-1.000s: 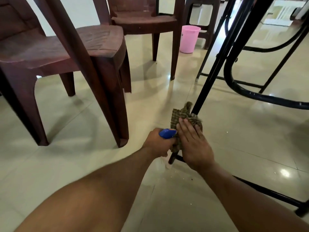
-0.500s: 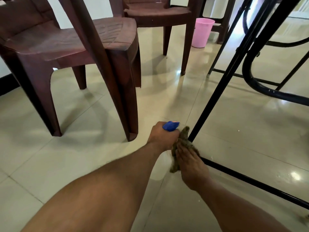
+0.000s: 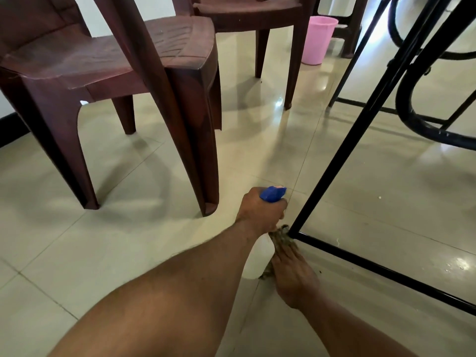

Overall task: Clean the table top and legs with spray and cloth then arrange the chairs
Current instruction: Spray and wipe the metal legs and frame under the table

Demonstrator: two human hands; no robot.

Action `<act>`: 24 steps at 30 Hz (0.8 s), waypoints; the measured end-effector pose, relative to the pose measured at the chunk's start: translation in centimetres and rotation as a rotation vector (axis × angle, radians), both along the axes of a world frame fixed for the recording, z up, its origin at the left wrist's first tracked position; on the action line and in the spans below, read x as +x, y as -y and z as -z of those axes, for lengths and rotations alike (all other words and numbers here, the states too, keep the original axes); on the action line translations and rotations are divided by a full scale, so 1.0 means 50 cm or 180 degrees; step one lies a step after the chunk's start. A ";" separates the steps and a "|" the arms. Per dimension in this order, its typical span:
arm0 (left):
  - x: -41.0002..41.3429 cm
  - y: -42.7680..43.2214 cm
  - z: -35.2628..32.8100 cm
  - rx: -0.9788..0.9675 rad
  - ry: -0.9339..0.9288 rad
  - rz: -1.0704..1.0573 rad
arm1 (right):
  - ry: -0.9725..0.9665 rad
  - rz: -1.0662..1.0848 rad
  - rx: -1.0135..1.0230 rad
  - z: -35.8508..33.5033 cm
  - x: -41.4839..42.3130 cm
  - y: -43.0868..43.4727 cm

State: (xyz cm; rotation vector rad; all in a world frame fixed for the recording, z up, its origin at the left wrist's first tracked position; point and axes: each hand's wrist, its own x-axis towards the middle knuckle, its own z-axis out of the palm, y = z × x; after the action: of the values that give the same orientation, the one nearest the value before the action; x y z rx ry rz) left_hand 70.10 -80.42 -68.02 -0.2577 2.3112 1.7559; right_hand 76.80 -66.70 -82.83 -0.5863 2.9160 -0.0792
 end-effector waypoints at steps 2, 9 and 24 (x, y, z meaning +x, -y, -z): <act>-0.002 0.002 0.001 -0.0053 0.0007 -0.0021 | -0.0506 0.0345 -0.0105 -0.005 0.009 -0.015; 0.004 0.008 -0.004 -0.0064 0.0045 0.0020 | -0.0626 0.0198 0.0211 0.017 0.045 -0.091; -0.038 -0.021 -0.070 0.0307 -0.0122 -0.0392 | -0.0526 -0.0842 0.0957 -0.060 0.032 -0.081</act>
State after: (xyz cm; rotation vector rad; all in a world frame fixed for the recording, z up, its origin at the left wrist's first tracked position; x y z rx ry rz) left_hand 68.20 -79.39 -64.51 -0.3591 2.2731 1.9410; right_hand 78.39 -62.65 -79.84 -0.9525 2.8877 0.4514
